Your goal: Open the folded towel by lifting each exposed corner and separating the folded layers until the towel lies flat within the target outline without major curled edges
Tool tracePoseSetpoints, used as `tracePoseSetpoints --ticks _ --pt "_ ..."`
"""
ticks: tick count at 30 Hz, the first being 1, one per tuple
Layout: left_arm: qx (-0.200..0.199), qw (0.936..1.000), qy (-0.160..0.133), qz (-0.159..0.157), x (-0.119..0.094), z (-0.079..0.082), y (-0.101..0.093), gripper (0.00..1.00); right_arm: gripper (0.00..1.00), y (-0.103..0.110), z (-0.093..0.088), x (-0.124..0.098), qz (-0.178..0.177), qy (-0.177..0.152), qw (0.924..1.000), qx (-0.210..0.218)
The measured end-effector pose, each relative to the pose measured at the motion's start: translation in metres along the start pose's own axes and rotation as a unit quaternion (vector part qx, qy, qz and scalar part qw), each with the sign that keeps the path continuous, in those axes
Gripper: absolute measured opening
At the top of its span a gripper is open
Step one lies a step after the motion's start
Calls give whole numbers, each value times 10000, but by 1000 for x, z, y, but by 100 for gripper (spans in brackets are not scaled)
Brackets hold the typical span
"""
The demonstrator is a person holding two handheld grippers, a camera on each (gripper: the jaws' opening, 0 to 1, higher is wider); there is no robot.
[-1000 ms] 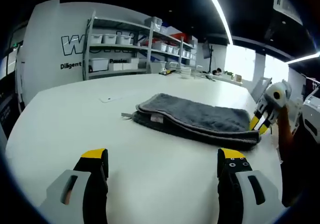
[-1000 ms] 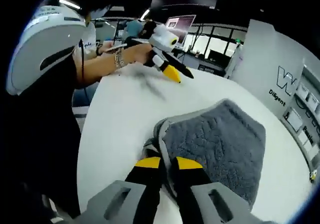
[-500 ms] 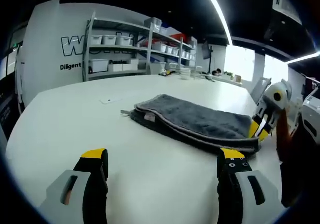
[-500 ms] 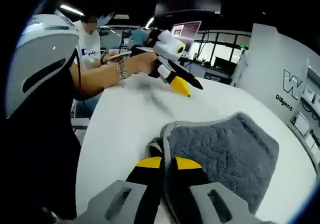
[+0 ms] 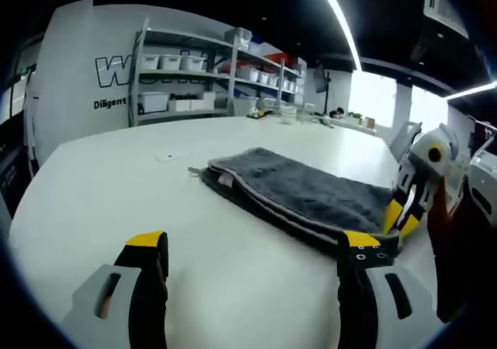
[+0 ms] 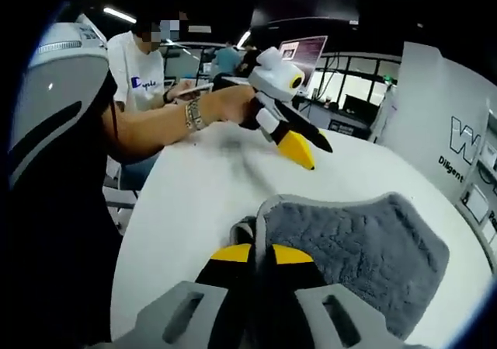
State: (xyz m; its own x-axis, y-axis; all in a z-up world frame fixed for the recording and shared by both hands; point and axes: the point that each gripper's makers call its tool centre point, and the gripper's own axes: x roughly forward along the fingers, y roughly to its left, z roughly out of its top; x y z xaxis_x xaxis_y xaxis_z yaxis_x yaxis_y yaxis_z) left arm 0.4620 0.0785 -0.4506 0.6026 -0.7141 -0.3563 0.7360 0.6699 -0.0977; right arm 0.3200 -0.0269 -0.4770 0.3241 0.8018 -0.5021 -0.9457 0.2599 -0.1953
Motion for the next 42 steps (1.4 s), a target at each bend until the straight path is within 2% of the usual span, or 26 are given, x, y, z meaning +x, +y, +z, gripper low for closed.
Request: tracePoseSetpoints --ticks 9,13,16,19,21,23,24,27,32,36,42 --pt "-13 10000 10 -11 0 0 -1 89 6 2 4 -9 -39 -86 10000 31" --pt "-24 10000 20 -1 0 -1 0 89 13 4 9 -16 7 -250 9996 96" --pt "-26 10000 14 -2 0 0 0 89 25 4 14 -21 2 -368 9992 162" --pt "-22 10000 23 -4 0 0 0 89 34 -5 18 -30 -239 -503 9981 254" --pt "-38 10000 27 0 0 0 0 89 42 -17 17 -36 -530 -552 9963 384" --pt "-39 10000 27 0 0 -1 0 89 53 -29 13 -41 -787 -533 9939 554" --pt "-38 10000 25 -1 0 -1 0 89 62 -34 10 -42 -871 -501 9928 645" --pt "-33 10000 19 -17 0 0 -1 89 79 -44 -2 -45 -1045 -350 9904 838" --pt "-55 10000 44 -17 0 -2 -1 88 100 -59 -15 -52 -1381 -258 9832 1162" --pt "-69 9999 50 -62 0 -3 -3 89 99 -75 -23 -60 -1816 -250 9721 1462" --pt "-54 9999 50 -104 3 -3 -5 90 99 -78 -29 -67 -1926 -229 9691 1527"
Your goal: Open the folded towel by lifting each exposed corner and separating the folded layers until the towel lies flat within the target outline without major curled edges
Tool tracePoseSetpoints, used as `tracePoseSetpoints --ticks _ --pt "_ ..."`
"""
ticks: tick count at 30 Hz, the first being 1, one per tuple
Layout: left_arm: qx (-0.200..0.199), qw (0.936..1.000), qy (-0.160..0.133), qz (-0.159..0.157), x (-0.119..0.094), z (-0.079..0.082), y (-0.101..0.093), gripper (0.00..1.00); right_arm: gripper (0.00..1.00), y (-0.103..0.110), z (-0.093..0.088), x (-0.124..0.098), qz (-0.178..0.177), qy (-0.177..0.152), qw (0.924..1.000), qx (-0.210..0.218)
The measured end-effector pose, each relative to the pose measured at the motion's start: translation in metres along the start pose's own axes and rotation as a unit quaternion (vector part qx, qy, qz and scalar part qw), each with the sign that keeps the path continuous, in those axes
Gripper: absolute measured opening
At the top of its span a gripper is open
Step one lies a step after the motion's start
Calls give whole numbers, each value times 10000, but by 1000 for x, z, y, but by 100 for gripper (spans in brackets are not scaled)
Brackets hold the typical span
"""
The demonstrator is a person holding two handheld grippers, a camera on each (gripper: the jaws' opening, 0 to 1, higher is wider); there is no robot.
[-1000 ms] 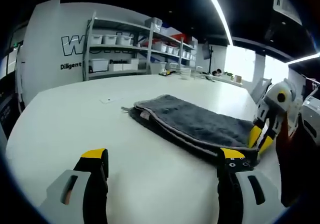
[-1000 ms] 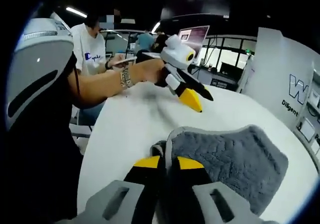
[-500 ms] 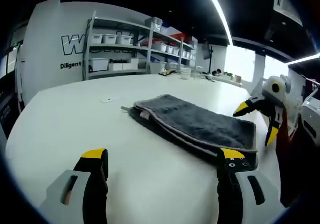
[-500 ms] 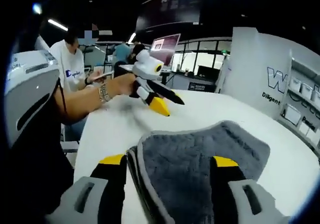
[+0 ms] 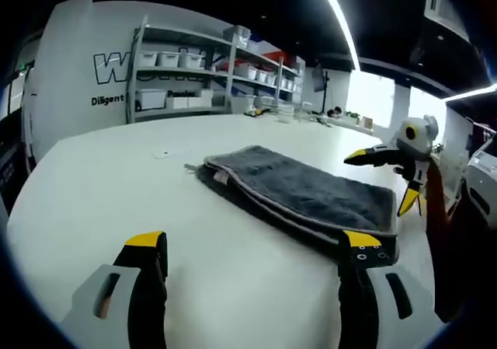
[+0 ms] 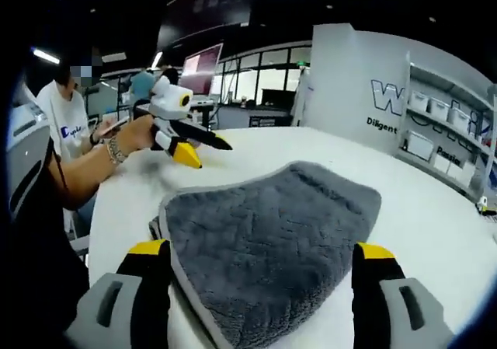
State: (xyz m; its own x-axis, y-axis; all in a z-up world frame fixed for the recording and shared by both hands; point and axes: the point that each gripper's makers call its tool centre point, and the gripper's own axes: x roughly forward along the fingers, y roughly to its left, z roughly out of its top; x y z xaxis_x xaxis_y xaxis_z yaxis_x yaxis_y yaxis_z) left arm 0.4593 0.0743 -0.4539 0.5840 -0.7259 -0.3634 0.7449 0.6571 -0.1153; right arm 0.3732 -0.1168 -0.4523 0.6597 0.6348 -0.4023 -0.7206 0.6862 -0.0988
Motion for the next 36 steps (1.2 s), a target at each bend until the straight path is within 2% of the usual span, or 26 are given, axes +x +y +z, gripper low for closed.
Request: tracePoseSetpoints --ticks 4,6,11,16,23,27,32,34,36 --pt "-56 10000 -4 -28 3 -1 -2 89 99 -3 -6 -3 -55 86 9999 -22" --pt "-157 9997 -40 -170 7 0 -8 88 99 -6 -10 -4 -122 163 9998 -33" --pt "-421 9973 -163 -574 14 5 -27 86 99 -11 -9 -9 -166 58 9998 46" --pt "-381 9969 2 -682 23 -1 -35 85 99 -13 -8 -13 -188 8 9998 40" --pt "-648 9922 -32 -1069 35 4 -50 79 99 -19 -11 -16 -204 43 9997 103" --pt "-613 9920 87 -1097 44 1 -60 78 99 -20 -12 -17 -211 42 9997 91" --pt "-559 9937 279 -927 55 -5 -62 72 99 -22 -10 -18 -218 16 9998 47" --pt "-522 9930 318 -1011 57 -6 -66 69 99 -22 -11 -18 -210 48 9998 46" --pt "-686 9906 259 -1155 58 -3 -72 63 99 -22 -12 -18 -206 67 9998 46"
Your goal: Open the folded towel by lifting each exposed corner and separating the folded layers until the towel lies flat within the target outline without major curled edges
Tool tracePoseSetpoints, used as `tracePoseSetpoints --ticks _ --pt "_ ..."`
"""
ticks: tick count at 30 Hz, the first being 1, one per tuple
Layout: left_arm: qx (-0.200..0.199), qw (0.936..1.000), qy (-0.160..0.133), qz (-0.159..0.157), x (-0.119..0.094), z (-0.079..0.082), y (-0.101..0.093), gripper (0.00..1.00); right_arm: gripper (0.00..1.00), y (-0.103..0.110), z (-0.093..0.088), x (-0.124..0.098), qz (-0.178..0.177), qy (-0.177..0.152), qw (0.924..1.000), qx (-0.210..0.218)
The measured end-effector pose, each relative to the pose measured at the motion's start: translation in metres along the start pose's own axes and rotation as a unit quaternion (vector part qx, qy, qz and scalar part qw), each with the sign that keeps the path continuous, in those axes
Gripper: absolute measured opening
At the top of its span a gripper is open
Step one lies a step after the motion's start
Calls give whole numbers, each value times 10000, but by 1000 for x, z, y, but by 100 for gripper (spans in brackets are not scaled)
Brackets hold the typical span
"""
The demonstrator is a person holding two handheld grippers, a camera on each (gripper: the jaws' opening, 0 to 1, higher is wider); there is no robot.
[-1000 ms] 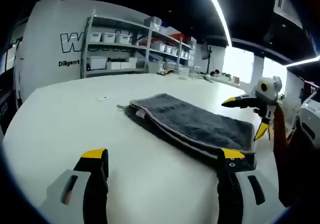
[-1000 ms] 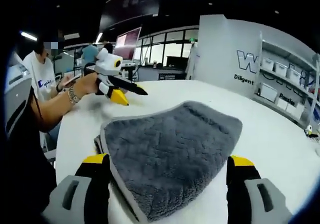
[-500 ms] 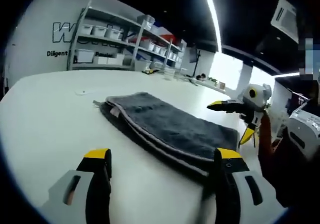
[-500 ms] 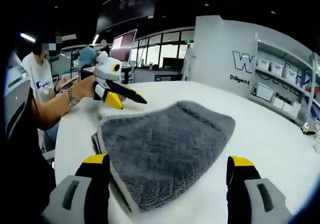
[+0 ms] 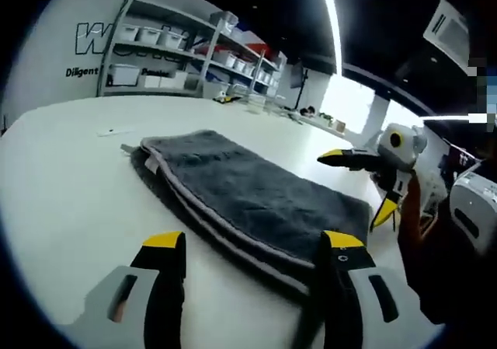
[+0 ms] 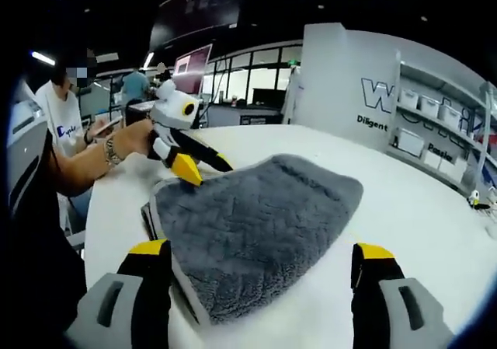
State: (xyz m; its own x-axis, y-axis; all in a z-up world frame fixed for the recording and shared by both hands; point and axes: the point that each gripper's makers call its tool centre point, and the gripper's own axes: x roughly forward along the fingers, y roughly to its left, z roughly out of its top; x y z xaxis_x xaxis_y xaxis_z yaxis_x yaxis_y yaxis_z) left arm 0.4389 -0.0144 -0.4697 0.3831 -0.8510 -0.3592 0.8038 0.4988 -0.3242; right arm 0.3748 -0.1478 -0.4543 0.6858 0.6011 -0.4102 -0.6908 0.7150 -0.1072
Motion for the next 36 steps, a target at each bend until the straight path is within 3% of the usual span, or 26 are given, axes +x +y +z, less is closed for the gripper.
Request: tracePoseSetpoints --ticks 2,9,16,18,30,36 --pt "-230 9997 17 -66 3 -2 -1 56 98 0 0 0 13 -7 10000 -1" --pt "-208 9997 19 119 0 -3 5 32 98 3 0 2 50 23 10000 -75" --pt "-418 9991 -38 64 -1 -2 2 17 97 7 2 5 62 48 9999 -135" --pt "-596 9980 -187 -59 -1 4 -3 12 96 10 4 7 78 36 9998 -178" --pt "-1034 9930 -482 -294 1 30 -21 7 92 52 29 17 634 -287 9966 -442" --pt "-878 9942 -449 -431 11 50 -36 7 92 47 28 10 549 -312 9971 -435"
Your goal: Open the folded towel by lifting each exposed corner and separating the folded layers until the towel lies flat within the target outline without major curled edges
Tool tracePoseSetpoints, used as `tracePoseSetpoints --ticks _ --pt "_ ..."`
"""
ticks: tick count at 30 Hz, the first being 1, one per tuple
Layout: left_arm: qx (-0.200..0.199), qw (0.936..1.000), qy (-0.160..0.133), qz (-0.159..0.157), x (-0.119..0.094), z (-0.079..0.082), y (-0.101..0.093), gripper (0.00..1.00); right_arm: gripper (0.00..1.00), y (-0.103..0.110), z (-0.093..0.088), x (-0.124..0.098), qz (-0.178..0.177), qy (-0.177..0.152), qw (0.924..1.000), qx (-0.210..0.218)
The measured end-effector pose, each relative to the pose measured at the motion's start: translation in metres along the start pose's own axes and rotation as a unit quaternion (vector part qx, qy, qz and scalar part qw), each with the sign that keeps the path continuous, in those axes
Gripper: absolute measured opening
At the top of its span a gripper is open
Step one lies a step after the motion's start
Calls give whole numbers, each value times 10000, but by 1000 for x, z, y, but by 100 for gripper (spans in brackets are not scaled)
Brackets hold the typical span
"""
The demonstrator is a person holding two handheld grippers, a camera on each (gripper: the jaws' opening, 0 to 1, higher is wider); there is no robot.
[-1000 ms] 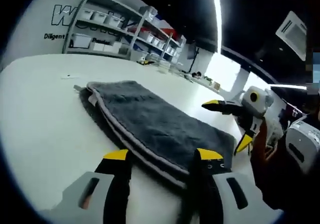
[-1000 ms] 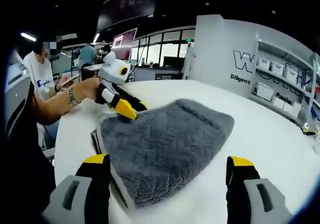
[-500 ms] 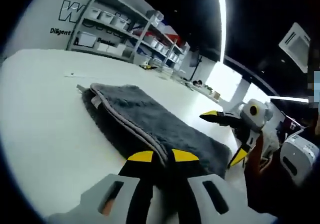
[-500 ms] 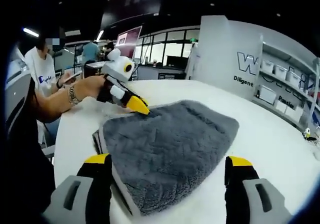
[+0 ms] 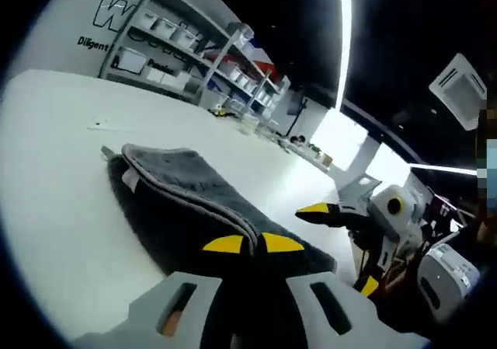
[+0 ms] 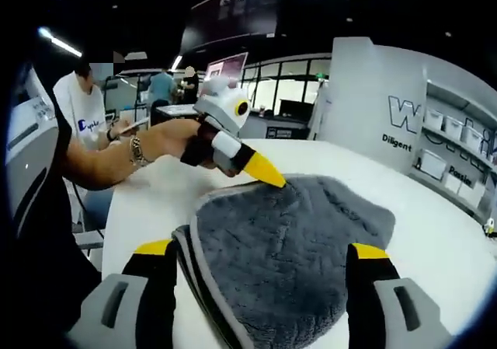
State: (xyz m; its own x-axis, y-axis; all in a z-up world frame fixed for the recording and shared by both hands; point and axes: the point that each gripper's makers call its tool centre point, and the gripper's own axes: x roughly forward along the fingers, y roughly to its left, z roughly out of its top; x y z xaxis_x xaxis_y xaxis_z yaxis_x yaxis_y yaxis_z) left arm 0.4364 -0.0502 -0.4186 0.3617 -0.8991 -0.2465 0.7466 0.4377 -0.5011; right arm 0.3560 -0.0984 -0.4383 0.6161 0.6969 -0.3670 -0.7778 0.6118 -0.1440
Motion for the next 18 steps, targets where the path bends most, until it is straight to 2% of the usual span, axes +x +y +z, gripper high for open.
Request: tracePoseSetpoints --ticks 7,13,18 --pt "90 9997 -131 -173 27 20 -26 6 92 -10 -3 -14 -218 -149 9995 198" --pt "-20 9993 -118 -354 51 22 -43 7 92 -10 -4 -24 -278 -263 9989 260" --pt "65 9991 -5 -422 70 23 -54 7 92 -17 -9 -33 -415 -251 9984 304"
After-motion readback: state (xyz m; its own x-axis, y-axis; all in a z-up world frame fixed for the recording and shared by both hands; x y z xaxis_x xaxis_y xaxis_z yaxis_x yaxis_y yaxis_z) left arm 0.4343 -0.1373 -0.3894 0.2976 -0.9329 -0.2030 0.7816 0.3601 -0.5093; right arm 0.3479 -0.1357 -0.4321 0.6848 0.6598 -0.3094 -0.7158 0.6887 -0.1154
